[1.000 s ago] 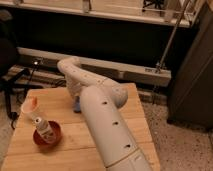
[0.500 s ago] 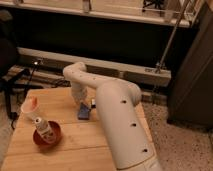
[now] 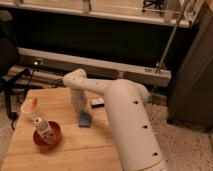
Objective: Wipe the white sponge on the table
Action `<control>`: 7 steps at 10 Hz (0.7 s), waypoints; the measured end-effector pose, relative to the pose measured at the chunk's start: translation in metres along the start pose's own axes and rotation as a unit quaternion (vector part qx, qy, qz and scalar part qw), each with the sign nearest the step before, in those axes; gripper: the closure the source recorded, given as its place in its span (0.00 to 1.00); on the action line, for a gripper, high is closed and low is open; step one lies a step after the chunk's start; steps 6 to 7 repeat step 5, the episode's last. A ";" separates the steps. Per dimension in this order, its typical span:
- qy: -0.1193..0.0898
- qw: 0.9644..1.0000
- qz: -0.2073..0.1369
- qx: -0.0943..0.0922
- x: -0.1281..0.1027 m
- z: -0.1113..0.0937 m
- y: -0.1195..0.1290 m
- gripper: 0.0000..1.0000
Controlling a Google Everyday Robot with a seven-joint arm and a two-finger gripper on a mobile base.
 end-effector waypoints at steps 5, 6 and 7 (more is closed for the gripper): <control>-0.006 0.998 -0.063 0.009 -0.032 0.007 -0.038 0.98; -0.006 0.998 -0.063 0.009 -0.032 0.007 -0.038 0.98; -0.006 0.998 -0.063 0.009 -0.032 0.007 -0.038 0.98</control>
